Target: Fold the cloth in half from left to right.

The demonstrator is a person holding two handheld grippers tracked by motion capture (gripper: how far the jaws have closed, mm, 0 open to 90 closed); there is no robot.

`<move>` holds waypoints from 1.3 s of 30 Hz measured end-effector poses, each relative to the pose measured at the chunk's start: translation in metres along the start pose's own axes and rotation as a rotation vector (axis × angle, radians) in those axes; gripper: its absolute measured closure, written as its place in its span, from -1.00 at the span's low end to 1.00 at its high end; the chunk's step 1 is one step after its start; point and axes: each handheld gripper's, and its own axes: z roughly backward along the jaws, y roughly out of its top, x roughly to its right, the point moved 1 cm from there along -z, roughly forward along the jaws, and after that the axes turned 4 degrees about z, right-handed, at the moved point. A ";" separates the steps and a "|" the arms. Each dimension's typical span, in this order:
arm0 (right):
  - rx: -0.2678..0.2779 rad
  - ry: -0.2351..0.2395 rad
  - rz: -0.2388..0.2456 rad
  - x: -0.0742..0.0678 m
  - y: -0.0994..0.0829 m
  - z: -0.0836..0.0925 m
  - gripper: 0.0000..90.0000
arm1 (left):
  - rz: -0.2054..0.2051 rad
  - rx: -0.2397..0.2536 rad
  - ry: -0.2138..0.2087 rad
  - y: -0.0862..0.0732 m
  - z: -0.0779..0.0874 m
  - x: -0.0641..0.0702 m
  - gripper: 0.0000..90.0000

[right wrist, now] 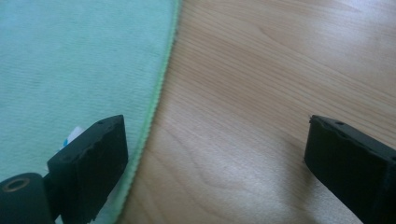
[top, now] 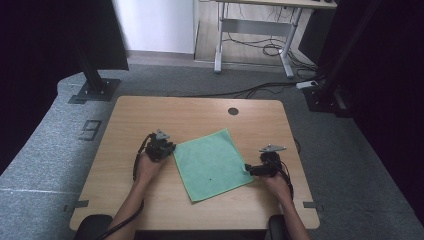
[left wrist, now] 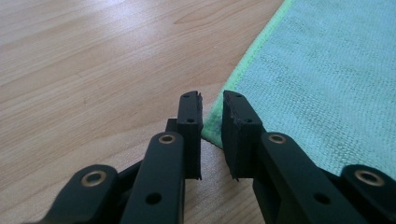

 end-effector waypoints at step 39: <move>-0.044 0.449 0.342 -0.164 0.029 -0.006 -0.01 | 0.035 -0.003 -0.024 0.000 0.000 0.000 0.91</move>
